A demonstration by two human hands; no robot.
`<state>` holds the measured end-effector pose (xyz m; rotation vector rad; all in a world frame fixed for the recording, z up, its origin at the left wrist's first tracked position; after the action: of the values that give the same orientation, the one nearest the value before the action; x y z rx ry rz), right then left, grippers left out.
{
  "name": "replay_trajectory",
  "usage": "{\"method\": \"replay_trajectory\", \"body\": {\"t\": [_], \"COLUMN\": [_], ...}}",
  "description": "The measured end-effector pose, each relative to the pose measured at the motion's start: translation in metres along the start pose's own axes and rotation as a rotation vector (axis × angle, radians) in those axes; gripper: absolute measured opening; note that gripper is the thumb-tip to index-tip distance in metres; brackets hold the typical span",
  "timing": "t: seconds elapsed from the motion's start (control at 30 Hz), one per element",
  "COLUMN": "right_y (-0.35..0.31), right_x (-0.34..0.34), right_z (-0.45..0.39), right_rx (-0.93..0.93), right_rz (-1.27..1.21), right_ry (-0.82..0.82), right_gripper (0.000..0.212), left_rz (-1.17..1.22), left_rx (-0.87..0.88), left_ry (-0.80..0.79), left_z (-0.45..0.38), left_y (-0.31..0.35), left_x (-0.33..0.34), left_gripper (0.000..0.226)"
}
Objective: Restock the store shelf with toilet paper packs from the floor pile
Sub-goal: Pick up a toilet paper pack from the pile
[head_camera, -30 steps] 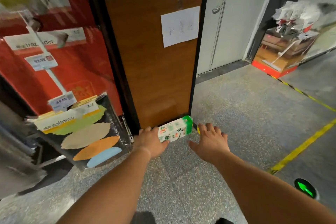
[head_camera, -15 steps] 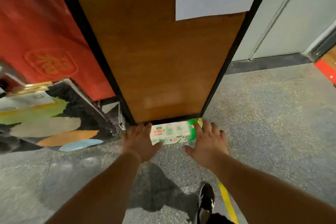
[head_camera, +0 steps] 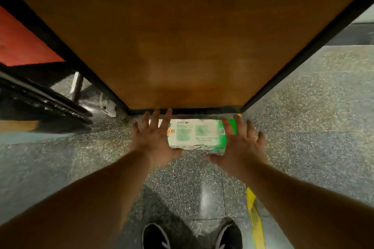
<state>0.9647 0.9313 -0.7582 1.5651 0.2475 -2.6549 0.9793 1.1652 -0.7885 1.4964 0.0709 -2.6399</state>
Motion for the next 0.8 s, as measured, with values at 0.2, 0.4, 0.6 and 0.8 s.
{"method": "replay_trajectory", "body": {"t": [0.2,0.4,0.6,0.8], "right_y": [0.034,0.045,0.045,0.035], "right_x": [0.114,0.189,0.204,0.185], "right_z": [-0.117,-0.180,-0.202,-0.194], "right_rx": [-0.062,-0.130,-0.137,-0.164], "right_rz": [0.031,0.153,0.166,0.201], "right_ry": [-0.023,-0.116,-0.061,-0.022], "right_gripper": [0.133,0.145,0.148,0.129], "left_rz": [-0.091,-0.159,-0.095,-0.047], "left_rx": [0.026,0.076,0.094,0.089], "left_ry": [-0.057,-0.037,-0.008,0.057], "left_z": [-0.111,-0.164,-0.179,-0.168], "left_y": [-0.007,-0.014,-0.010,-0.014], "left_x": [0.120,0.180,0.191,0.178], "left_gripper": [0.151,0.158,0.150,0.133]}}
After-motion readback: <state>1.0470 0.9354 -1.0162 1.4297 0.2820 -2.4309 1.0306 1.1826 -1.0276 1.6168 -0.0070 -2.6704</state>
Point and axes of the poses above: each hand's wrist, its own z-axis away from the middle knuckle, its own x-axis out of the palm, y = z × x, the point moved 3 cm from there along -z, towards the middle knuckle, and after that the axes turned 8 degrees about -x, right-handed, at the moved point
